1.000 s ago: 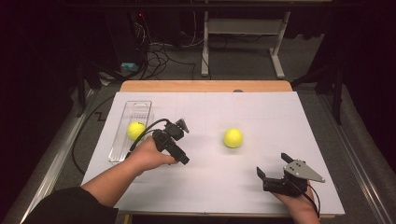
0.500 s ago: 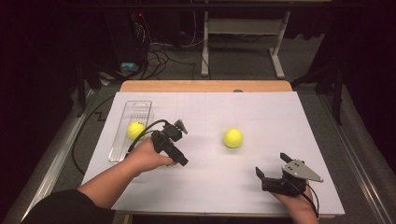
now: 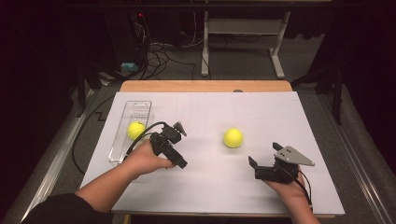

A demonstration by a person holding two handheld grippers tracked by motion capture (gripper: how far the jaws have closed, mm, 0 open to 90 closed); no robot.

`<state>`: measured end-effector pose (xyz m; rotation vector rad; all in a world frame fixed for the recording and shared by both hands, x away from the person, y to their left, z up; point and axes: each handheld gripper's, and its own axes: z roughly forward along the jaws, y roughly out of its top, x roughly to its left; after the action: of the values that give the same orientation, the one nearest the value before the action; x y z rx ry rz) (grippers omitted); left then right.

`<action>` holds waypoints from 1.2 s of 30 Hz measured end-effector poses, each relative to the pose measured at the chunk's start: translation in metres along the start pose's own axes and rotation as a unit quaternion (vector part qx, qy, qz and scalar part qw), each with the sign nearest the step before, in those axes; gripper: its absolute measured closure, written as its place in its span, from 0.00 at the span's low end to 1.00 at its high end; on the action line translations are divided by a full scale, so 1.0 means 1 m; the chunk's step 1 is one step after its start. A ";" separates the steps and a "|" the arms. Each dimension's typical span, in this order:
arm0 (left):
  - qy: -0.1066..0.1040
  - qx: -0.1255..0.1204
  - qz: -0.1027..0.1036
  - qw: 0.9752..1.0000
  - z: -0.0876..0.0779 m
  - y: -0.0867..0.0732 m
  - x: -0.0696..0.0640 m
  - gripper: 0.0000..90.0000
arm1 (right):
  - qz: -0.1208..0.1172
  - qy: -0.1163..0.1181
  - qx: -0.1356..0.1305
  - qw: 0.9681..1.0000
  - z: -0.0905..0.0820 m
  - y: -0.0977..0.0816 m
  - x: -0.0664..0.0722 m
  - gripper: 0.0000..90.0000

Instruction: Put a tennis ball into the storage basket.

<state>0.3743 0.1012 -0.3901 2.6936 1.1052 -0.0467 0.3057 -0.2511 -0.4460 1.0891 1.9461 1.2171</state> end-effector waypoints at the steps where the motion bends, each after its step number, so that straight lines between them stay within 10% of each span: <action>1: -0.003 0.003 0.001 1.000 0.001 0.001 0.000 0.00 | -0.001 0.000 0.004 1.000 0.004 0.002 0.000 0.00; 36: -0.010 0.009 0.010 1.000 0.002 0.001 -0.001 0.00 | 0.003 0.045 0.115 0.992 0.109 0.037 0.015 0.17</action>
<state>0.3750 0.0993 -0.3921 2.7132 1.0761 -0.0797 0.3987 -0.1823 -0.4579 1.1707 2.1958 1.0815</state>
